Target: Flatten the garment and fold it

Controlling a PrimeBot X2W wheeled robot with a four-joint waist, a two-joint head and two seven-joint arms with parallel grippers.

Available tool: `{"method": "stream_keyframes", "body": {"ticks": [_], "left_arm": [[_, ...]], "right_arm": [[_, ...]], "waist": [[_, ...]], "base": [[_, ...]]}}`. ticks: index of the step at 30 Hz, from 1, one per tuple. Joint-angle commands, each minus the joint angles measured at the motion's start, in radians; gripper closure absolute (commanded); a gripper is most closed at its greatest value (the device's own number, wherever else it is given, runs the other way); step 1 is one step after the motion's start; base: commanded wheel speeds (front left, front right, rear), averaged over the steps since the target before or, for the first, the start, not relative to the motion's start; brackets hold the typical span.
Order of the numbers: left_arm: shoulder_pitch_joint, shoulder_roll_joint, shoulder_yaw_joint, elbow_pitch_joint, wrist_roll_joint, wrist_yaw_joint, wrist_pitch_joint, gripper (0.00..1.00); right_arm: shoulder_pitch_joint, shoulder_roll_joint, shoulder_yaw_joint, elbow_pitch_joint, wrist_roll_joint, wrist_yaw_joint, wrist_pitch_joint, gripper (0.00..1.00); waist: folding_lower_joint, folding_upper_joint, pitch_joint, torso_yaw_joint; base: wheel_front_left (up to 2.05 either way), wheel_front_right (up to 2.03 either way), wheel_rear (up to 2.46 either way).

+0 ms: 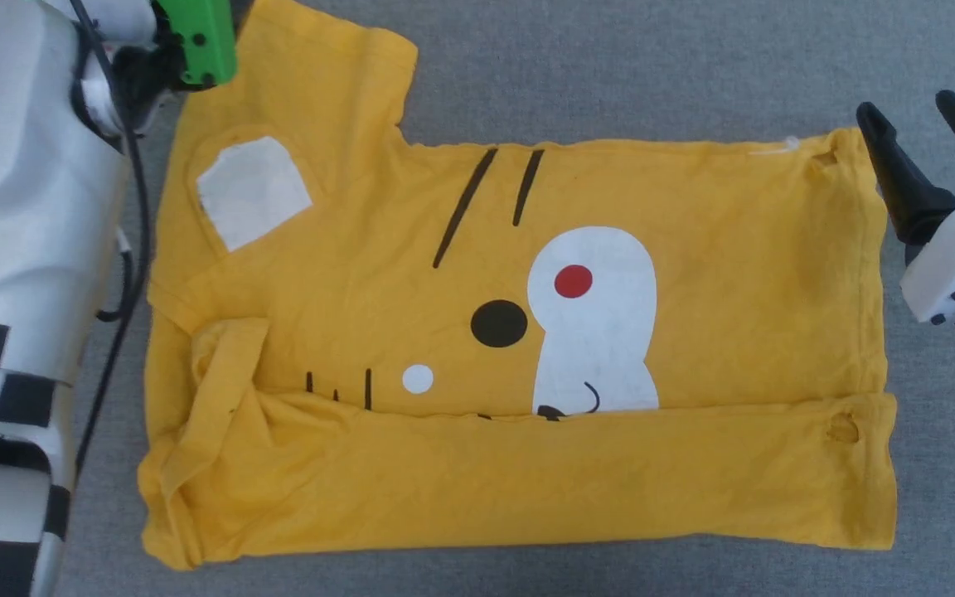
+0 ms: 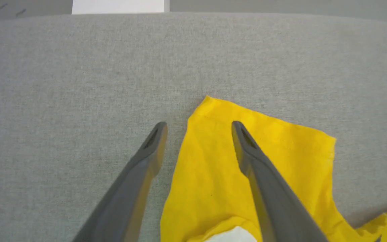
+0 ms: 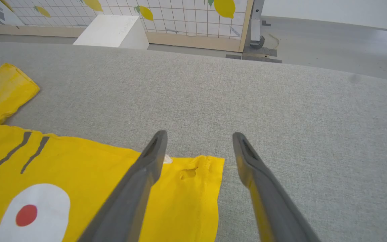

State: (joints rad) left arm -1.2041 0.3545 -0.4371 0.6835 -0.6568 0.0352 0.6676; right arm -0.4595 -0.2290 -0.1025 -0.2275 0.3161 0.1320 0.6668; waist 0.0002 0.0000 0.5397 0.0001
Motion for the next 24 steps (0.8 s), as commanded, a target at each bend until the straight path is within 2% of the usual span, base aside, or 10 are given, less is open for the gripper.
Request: {"method": "stream_keyframes", "body": {"ticks": [1,3,10,12,13,20,24], "left_arm": [[-0.011,0.025,-0.013,0.013,0.014,0.022,0.052,0.00],[-0.009,0.045,-0.029,0.019,0.025,0.045,0.126,0.00],[0.057,0.048,-0.016,-0.015,-0.027,0.095,0.244,0.00],[0.078,0.034,0.015,-0.042,-0.071,0.100,0.248,0.77],[0.089,0.028,0.028,-0.059,-0.088,0.099,0.242,1.00],[0.132,0.024,0.051,-0.137,-0.123,0.080,0.207,1.00],[0.136,0.019,0.063,-0.173,-0.134,0.055,0.158,1.00]], "right_arm": [[-0.014,0.001,0.006,-0.013,0.009,-0.001,-0.003,0.00],[-0.012,0.002,0.010,-0.023,0.016,-0.001,-0.009,0.00],[0.005,0.000,-0.009,-0.034,0.014,-0.001,-0.023,0.00],[0.009,-0.002,-0.014,-0.036,0.012,-0.001,-0.022,0.00],[0.010,-0.003,-0.017,-0.037,0.011,-0.001,-0.021,0.00],[0.022,-0.029,-0.007,-0.032,-0.004,-0.001,0.021,0.00],[0.020,-0.050,0.016,-0.017,-0.038,-0.001,0.104,0.00]], "waist": [[-0.0002,0.0000,0.067,-0.052],[-0.0002,0.0000,0.079,-0.062],[-0.0002,0.0000,0.099,-0.072],[-0.0002,0.0000,0.101,-0.069],[-0.0002,0.0000,0.102,-0.066],[-0.0002,0.0000,0.064,-0.032],[-0.0002,0.0000,0.033,-0.010]], "base": [[0.00,0.00,0.00],[0.00,0.00,0.00],[0.00,0.00,0.00],[0.00,0.00,0.00],[0.00,0.00,0.00],[0.00,0.00,0.00],[0.00,0.00,0.00]]}}
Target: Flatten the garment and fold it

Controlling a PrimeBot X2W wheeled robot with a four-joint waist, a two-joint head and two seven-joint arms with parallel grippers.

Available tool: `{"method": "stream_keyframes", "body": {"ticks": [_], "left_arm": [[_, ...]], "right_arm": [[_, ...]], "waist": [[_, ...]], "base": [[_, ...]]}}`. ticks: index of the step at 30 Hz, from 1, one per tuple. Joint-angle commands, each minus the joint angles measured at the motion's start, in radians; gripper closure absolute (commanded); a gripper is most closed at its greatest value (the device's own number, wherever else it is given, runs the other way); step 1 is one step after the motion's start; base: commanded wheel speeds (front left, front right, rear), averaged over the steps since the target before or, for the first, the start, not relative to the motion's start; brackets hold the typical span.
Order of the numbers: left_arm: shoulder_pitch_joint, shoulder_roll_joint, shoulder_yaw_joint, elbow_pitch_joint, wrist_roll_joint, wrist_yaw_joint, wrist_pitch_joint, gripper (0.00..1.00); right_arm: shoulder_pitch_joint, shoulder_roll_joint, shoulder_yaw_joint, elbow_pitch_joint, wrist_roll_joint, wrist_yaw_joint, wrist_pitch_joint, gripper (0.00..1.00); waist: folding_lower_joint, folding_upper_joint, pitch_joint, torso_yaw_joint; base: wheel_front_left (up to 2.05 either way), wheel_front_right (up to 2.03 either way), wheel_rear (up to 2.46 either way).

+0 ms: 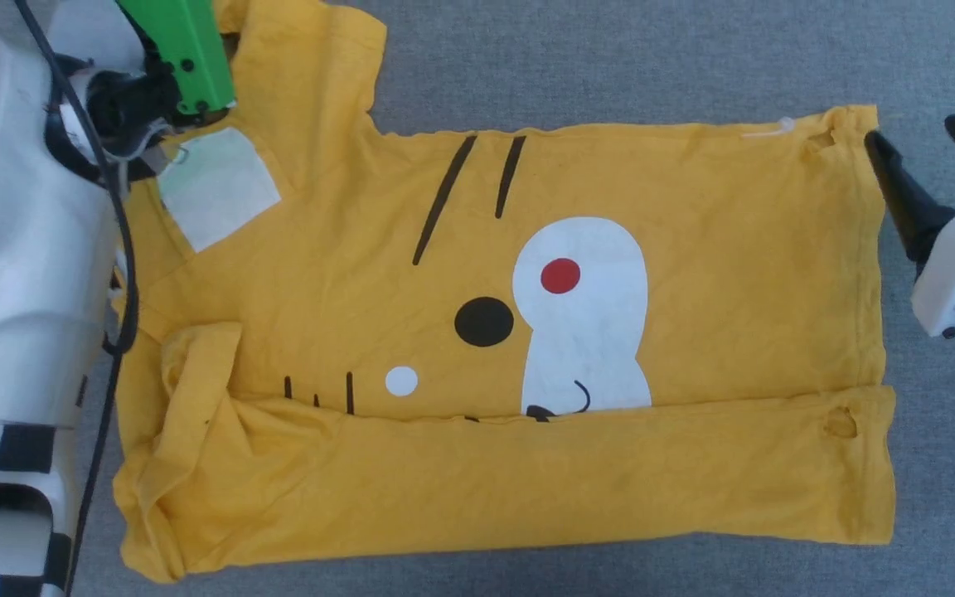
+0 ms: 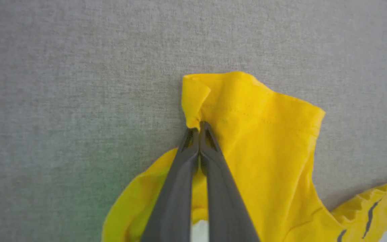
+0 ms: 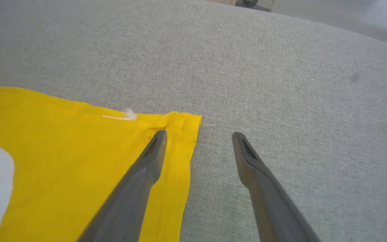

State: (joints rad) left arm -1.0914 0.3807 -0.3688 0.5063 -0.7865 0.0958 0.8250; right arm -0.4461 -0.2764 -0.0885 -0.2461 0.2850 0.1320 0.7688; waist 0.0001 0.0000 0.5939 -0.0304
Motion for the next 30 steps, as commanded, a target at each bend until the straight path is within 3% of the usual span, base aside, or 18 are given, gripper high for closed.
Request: {"method": "stream_keyframes", "body": {"ticks": [1,8,19,20,22,30], "left_arm": [[0.023,-0.008,-0.005,-0.001,-0.003,-0.011,-0.009,1.00],[0.012,-0.011,0.000,-0.022,-0.007,-0.036,-0.055,1.00],[0.001,-0.017,-0.012,-0.038,-0.008,-0.051,-0.065,1.00],[0.000,-0.017,-0.012,-0.038,-0.009,-0.053,-0.067,1.00],[-0.001,-0.018,-0.010,-0.039,-0.011,-0.059,-0.077,1.00],[0.042,-0.017,0.049,-0.062,-0.066,-0.102,-0.173,1.00]], "right_arm": [[0.003,-0.005,0.013,0.010,-0.016,-0.001,0.035,0.00],[-0.102,-0.034,0.101,0.093,-0.103,-0.001,0.192,0.00],[-0.185,-0.086,0.191,0.230,-0.131,-0.001,0.296,0.00],[-0.188,-0.089,0.192,0.236,-0.125,-0.001,0.298,0.21],[-0.195,-0.090,0.192,0.241,-0.112,-0.001,0.285,1.00],[-0.185,-0.077,0.149,0.247,-0.079,-0.001,0.189,1.00]], "waist": [[-0.0001,0.0000,-0.028,0.026],[-0.0001,0.0000,-0.042,0.041],[-0.0001,0.0000,-0.012,0.058],[-0.0001,0.0000,-0.010,0.059],[-0.0001,0.0000,-0.009,0.060],[-0.0001,0.0000,-0.087,0.065]], "base": [[0.00,0.00,0.00],[0.00,0.00,0.00],[0.00,0.00,0.00],[0.00,0.00,0.00],[0.00,0.00,0.00],[0.00,0.00,0.00]]}}
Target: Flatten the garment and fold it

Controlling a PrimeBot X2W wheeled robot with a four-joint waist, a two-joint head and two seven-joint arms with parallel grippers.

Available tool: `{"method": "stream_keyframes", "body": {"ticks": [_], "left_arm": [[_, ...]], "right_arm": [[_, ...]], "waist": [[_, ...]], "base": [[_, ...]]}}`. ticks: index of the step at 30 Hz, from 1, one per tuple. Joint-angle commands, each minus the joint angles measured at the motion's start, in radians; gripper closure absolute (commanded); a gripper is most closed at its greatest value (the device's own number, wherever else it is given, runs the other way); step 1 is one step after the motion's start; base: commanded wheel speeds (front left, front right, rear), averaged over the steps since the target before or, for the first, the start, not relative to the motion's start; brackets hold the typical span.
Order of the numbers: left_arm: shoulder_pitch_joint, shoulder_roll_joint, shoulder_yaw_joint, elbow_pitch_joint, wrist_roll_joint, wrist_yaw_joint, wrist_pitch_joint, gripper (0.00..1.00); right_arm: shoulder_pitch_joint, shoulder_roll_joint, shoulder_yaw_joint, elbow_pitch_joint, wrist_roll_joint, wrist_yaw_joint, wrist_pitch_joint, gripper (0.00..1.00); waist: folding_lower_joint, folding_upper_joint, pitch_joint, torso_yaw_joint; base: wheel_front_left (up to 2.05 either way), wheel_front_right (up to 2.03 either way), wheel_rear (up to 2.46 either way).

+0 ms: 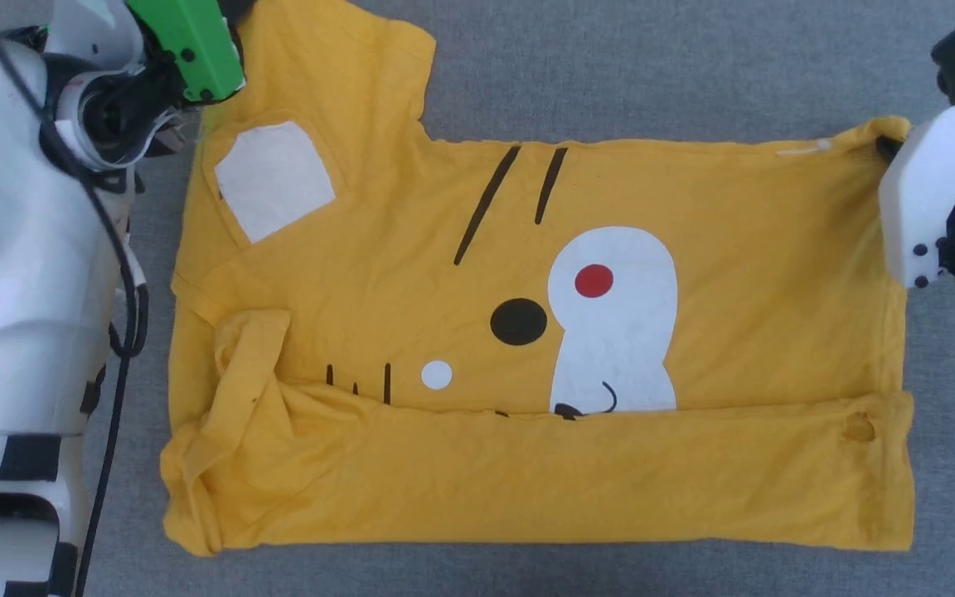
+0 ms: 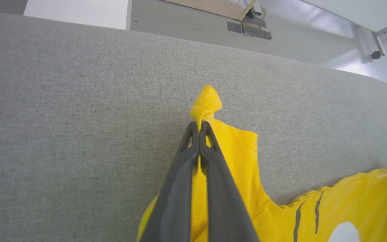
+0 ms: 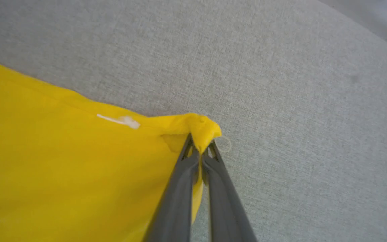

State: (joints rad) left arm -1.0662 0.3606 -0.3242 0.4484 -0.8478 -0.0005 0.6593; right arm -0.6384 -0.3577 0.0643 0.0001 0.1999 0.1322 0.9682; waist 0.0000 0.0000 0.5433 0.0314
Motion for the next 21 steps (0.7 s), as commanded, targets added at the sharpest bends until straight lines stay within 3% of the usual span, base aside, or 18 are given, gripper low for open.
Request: {"method": "stream_keyframes", "body": {"ticks": [1,6,11,21], "left_arm": [[0.028,0.006,0.014,-0.010,-0.013,-0.013,-0.020,1.00],[0.130,0.033,0.064,-0.063,-0.064,-0.052,-0.075,1.00],[0.284,0.071,0.103,-0.154,-0.092,-0.061,-0.119,1.00],[0.619,0.071,0.170,-0.369,-0.150,0.010,-0.179,1.00]], "right_arm": [[0.013,0.009,-0.011,0.002,0.010,-0.002,-0.027,1.00],[0.078,0.022,-0.043,-0.007,0.027,-0.002,-0.115,1.00],[0.176,0.042,-0.095,-0.019,0.043,-0.002,-0.175,1.00],[0.358,0.111,-0.152,-0.014,0.055,-0.002,-0.249,1.00]], "waist": [[0.0000,0.0000,-0.054,0.004],[0.0000,0.0000,-0.160,0.015],[0.0000,0.0000,-0.250,0.029],[0.0000,0.0000,-0.342,0.042]], "base": [[0.00,0.00,0.00],[0.00,0.00,0.00],[0.00,0.00,0.00],[0.00,0.00,0.00]]}}
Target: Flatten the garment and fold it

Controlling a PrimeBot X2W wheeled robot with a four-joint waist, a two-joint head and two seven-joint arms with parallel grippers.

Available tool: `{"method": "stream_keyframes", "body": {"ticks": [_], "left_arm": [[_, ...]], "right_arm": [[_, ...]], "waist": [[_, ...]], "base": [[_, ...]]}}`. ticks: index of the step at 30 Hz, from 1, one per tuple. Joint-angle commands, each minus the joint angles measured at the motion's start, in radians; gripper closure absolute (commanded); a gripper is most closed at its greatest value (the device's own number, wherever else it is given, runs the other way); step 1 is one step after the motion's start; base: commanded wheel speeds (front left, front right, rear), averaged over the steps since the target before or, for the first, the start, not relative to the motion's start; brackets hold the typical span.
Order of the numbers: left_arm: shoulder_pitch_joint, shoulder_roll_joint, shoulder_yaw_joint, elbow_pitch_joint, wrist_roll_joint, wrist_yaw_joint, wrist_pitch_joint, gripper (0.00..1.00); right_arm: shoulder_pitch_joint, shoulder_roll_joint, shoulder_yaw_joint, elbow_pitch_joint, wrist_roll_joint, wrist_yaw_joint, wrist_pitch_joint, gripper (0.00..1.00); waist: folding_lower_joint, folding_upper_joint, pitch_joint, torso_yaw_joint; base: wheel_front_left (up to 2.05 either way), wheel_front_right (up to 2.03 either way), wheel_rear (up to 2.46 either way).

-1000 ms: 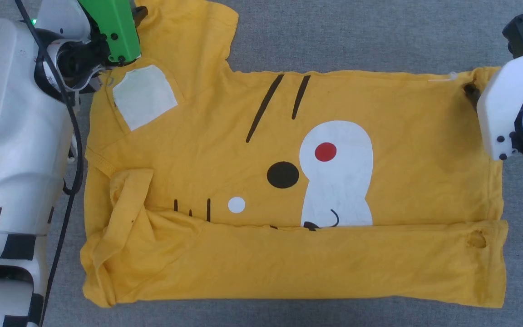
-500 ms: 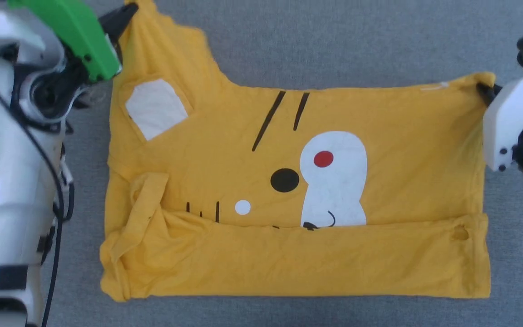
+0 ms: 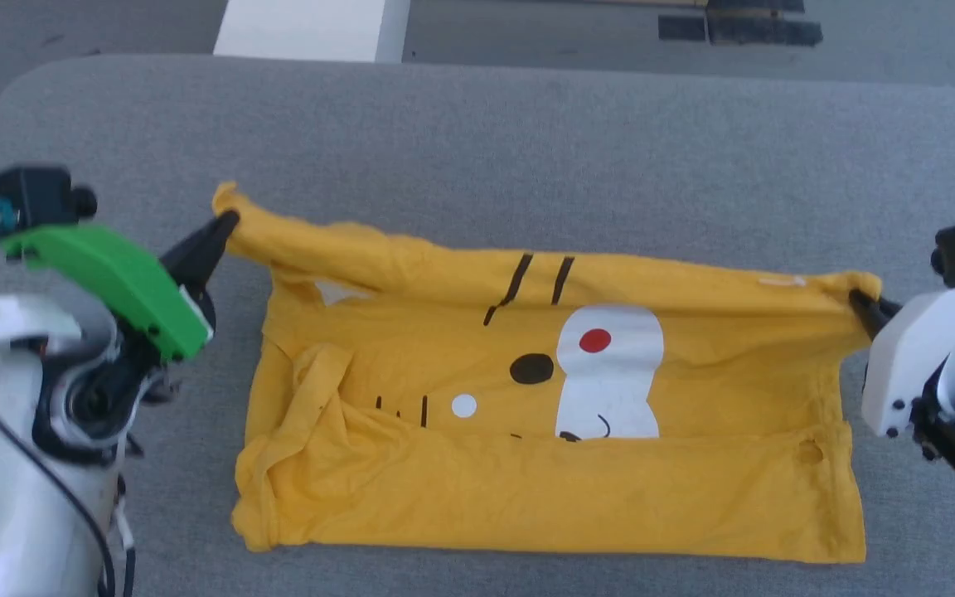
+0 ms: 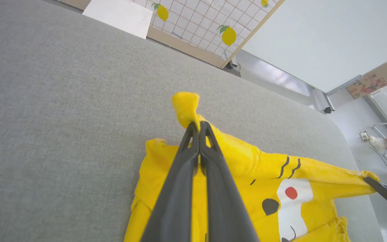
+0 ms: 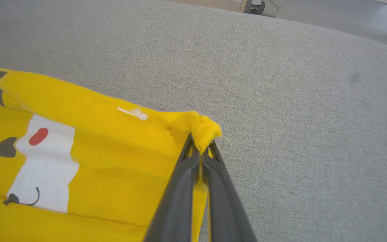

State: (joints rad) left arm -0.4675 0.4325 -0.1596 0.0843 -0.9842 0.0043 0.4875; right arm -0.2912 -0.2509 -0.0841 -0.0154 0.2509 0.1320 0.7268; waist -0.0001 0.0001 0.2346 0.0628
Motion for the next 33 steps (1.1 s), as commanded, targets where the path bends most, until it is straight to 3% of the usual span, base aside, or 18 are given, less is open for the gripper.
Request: {"method": "stream_keyframes", "body": {"ticks": [1,15,27,28,29,30,33], "left_arm": [[0.051,-0.002,0.013,-0.021,-0.019,0.012,-0.015,1.00],[0.418,-0.073,0.097,-0.137,-0.085,0.089,-0.122,1.00],[0.500,-0.101,0.058,0.015,-0.082,0.131,-0.099,1.00],[0.496,-0.104,0.059,0.031,-0.080,0.135,-0.104,1.00],[0.493,-0.105,0.058,0.044,-0.079,0.141,-0.103,0.62],[0.491,-0.103,0.054,0.059,-0.073,0.148,-0.100,0.00],[0.489,-0.086,0.053,0.075,-0.053,0.169,-0.098,0.00]], "right_arm": [[0.023,0.010,-0.007,0.005,0.003,-0.001,-0.011,1.00],[0.200,0.066,-0.070,0.040,-0.004,-0.001,-0.031,1.00],[0.300,0.093,-0.054,0.105,-0.016,-0.001,-0.007,1.00],[0.298,0.095,-0.050,0.112,-0.018,-0.001,-0.010,0.71],[0.297,0.096,-0.045,0.117,-0.015,-0.001,-0.010,0.00],[0.294,0.098,-0.042,0.119,-0.008,-0.001,-0.014,0.00],[0.296,0.093,-0.037,0.107,0.015,-0.001,-0.018,0.00]], "waist": [[0.0001,-0.0001,-0.040,0.011],[0.0001,-0.0001,-0.091,0.020],[0.0001,-0.0001,-0.111,0.014],[0.0001,-0.0001,-0.113,0.011],[0.0001,-0.0001,-0.115,0.009],[0.0001,-0.0001,-0.118,0.007],[0.0001,-0.0001,-0.131,0.003]], "base": [[0.00,0.00,0.00],[0.00,0.00,0.00],[0.00,0.00,0.00],[0.00,0.00,0.00],[0.00,0.00,0.00],[0.00,0.00,0.00],[0.00,0.00,0.00]]}}
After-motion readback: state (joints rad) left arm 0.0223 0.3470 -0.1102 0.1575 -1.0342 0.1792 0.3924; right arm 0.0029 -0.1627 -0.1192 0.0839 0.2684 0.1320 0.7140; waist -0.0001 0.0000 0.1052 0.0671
